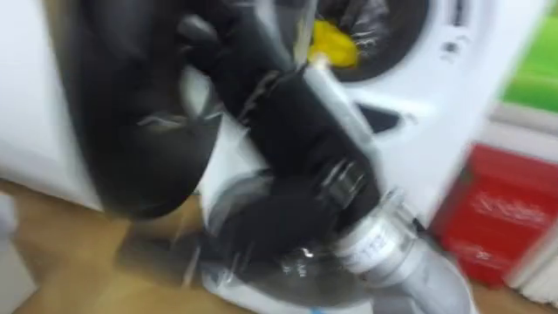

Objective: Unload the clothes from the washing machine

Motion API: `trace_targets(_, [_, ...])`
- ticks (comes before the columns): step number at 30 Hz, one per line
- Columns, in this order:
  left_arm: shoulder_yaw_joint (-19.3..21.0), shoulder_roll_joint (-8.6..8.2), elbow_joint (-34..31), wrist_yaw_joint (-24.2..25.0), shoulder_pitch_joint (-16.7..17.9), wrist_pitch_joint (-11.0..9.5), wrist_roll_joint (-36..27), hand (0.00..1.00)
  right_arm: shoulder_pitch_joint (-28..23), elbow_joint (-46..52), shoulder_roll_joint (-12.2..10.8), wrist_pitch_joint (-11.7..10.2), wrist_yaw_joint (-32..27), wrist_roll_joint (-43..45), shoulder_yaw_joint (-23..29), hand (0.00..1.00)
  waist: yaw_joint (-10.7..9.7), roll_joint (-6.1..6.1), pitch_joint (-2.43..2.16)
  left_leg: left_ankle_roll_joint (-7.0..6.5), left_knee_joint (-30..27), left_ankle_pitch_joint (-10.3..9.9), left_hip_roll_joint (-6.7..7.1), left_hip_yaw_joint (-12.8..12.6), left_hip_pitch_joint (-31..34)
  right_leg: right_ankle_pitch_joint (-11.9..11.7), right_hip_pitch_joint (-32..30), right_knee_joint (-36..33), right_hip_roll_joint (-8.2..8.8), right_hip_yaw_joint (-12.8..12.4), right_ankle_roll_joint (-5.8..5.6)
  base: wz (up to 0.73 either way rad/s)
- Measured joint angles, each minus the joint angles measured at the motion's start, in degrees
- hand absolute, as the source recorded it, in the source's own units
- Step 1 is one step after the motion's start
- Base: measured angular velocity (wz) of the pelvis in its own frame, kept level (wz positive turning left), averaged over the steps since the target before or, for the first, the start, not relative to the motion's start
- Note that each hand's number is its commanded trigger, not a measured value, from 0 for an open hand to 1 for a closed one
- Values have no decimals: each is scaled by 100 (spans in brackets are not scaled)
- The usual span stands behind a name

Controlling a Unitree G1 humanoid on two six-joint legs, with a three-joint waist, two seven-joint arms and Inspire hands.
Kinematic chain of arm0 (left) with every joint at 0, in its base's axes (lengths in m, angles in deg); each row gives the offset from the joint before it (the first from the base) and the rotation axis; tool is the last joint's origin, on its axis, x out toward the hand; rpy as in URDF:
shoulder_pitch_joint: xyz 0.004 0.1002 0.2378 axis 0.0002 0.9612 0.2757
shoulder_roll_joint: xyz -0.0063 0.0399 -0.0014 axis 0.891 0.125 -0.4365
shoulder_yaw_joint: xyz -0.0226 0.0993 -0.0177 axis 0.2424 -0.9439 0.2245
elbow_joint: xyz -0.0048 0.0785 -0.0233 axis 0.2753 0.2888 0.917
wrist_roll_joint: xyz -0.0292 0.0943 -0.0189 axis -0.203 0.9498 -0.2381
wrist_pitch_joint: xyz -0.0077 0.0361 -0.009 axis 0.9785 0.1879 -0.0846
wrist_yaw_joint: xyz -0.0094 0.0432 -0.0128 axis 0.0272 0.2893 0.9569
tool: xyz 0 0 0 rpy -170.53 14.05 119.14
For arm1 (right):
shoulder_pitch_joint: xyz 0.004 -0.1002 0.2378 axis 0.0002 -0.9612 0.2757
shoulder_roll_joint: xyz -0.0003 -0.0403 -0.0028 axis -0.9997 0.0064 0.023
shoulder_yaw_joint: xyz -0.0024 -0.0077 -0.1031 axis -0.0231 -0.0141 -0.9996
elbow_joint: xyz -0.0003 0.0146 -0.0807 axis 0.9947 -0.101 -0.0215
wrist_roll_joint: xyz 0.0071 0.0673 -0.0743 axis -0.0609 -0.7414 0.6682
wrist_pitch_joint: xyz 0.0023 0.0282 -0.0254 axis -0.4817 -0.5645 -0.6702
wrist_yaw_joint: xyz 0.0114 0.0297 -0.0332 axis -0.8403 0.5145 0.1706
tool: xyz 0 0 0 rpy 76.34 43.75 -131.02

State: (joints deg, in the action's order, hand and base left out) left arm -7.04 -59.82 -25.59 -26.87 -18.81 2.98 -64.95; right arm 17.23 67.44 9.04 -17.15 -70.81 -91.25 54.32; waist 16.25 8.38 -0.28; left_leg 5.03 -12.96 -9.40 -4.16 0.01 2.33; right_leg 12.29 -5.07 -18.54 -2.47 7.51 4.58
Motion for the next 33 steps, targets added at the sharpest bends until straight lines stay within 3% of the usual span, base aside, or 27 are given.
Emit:
trace_targets(1, [20,13,1,-5,14,34,-1,0,-18,-65,-2,11,103,22,-15,0,15,31,-4,-58,42,232,11,-1,-12,-22,23,15,-8,-4,46,36])
trace_targets(4, [4,-27,-2,-12,6,35,-6,0,-8,-153,18,124,286,23,-34,0,135,71,3,-141,152,180,94,-29,-168,-98,228,324,10,39,66,5])
trace_targets(6, [-3,-63,-1,-25,-7,36,-14,0,-8,-176,35,174,335,22,-54,0,148,63,8,-186,231,133,103,-73,-249,-214,307,435,45,97,212,-6])
trace_targets(11, [-15,-63,-2,-71,-133,28,-286,0,-7,-203,202,244,361,28,-234,0,149,45,23,-229,381,61,137,-146,-415,-230,465,613,35,49,179,-10])
trace_targets(19, [-67,-65,42,-71,-246,-35,-397,0,-7,-228,339,347,382,303,-224,0,71,-59,121,-225,475,47,142,-201,-493,-217,554,775,32,31,151,-5])
trace_targets(27, [1,-76,404,-72,-213,-41,-411,0,-60,-242,562,348,381,717,-123,0,-56,-89,140,-226,469,31,134,-360,-575,-221,622,882,11,-115,146,-7])
trace_targets(30, [9,-130,410,-73,-213,-48,-388,0,-204,-206,619,348,457,895,58,0,-73,-167,136,-234,469,-52,89,-468,-600,-226,621,879,-28,-153,141,-9])
trace_targets(33, [10,-148,443,-72,-157,-55,-385,0,-402,-99,632,344,600,997,200,0,-214,-201,132,-235,469,-56,87,-476,-602,-229,621,878,-35,-180,143,-3])
